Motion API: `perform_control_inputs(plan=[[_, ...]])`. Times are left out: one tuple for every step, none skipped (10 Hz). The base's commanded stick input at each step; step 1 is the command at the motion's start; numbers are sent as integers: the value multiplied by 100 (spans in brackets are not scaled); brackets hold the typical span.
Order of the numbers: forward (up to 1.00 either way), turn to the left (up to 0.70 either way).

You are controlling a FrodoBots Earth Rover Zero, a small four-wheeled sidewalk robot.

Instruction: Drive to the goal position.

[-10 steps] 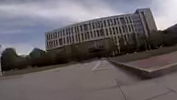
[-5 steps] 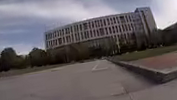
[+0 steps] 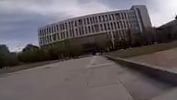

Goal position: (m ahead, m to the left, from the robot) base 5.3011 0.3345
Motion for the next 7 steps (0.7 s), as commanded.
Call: perform_control_inputs(plan=[[100,0],[100,0],[100,0],[100,0],[100,0],[100,0],[100,0]])
